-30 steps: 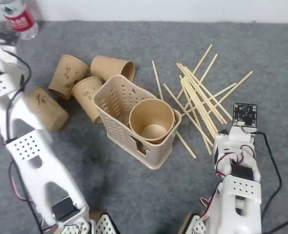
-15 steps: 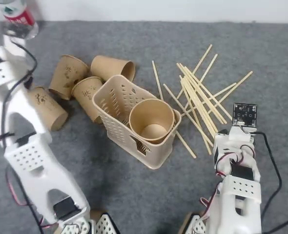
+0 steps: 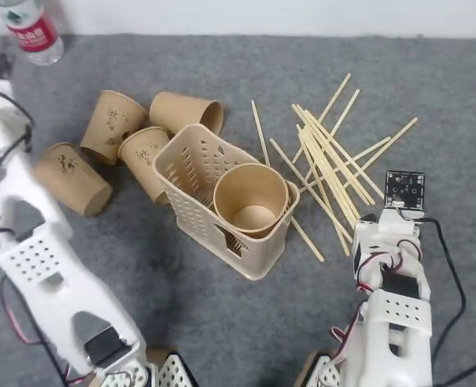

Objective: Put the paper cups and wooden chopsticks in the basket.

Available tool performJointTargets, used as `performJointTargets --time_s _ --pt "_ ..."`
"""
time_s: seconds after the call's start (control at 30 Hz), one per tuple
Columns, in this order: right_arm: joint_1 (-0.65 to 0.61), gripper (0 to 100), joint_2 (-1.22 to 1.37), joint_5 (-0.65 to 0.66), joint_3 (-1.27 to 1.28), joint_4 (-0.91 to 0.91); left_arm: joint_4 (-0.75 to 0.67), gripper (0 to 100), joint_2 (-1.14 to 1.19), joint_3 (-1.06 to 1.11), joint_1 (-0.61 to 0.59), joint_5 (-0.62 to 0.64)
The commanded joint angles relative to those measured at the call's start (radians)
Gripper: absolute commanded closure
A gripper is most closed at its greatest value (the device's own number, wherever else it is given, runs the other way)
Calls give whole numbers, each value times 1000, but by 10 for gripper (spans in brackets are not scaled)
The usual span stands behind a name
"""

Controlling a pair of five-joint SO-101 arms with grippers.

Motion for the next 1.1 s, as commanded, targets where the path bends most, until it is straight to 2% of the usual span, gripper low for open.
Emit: performJointTargets --time_s 0.0,0.2,0.33,0.5,0.67,0.8,1.07 --pt "-2 779 -22 -5 -11 -21 104 987 48 -116 17 -3" --pt "-4 779 -22 -5 -11 -21 480 987 84 -326 129 -83" --pt "-2 779 -21 -5 -11 -21 471 987 38 -285 144 -83" --pt "-5 779 -21 -5 -11 -21 473 987 -84 -139 161 -149" --pt "-2 779 -21 -5 -11 -21 471 987 -282 142 210 -259" --pt "-2 779 -21 -5 -11 -21 471 987 -473 335 238 -285" --pt "-2 779 -21 -5 -11 -21 470 978 -743 478 230 -322"
